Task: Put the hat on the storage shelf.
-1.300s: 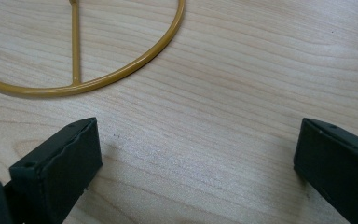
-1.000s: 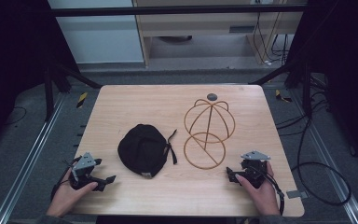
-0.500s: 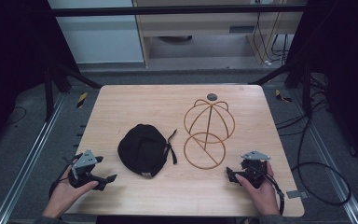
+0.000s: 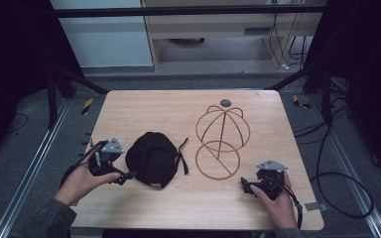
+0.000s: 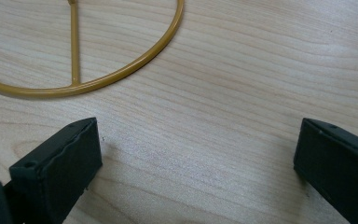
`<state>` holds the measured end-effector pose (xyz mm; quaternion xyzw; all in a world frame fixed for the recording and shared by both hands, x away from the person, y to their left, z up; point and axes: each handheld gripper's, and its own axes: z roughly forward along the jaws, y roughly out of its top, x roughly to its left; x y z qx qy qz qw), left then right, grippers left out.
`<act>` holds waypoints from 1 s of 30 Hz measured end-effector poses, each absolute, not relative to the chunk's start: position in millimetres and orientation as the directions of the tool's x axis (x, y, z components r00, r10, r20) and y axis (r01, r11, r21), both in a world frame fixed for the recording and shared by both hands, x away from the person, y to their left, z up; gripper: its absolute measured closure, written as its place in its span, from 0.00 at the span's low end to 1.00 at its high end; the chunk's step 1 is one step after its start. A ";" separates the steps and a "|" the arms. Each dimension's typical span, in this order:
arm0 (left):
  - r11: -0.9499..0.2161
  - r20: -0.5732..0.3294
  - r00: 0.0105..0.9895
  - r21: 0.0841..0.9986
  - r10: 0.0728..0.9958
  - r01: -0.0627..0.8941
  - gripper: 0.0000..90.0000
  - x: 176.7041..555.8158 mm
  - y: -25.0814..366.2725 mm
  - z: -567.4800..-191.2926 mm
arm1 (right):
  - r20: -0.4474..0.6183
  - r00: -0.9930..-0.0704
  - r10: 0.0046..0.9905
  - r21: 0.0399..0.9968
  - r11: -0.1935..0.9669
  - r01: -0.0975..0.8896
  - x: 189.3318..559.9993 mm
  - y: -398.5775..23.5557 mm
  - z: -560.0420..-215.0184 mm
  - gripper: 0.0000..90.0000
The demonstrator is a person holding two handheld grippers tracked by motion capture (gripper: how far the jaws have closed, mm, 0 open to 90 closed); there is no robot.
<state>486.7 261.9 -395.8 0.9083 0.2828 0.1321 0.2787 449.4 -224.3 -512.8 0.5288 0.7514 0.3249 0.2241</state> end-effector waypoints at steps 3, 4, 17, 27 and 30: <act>-0.699 0.090 0.815 0.572 0.573 0.429 0.07 492.0 252.0 -387.4 | 0.007 -0.341 0.940 0.725 0.230 0.649 449.4 -224.3 -512.8 0.01; -0.720 0.114 0.822 0.559 0.558 0.411 0.07 495.7 244.7 -381.5 | 0.007 -0.340 0.940 0.725 0.230 0.649 449.4 -224.3 -512.8 0.01; -0.781 0.157 0.842 0.492 0.516 0.386 0.08 520.9 210.9 -353.0 | -0.006 -0.342 0.940 0.726 0.239 0.645 450.7 -224.5 -513.1 0.01; -0.797 0.177 0.842 0.464 0.510 0.386 0.16 534.9 197.1 -351.5 | -0.005 -0.342 0.940 0.726 0.239 0.645 450.7 -224.5 -513.1 0.01; -0.791 0.170 0.841 0.475 0.513 0.386 0.21 537.0 196.2 -355.4 | -0.005 -0.342 0.940 0.726 0.239 0.645 450.7 -224.5 -513.1 0.01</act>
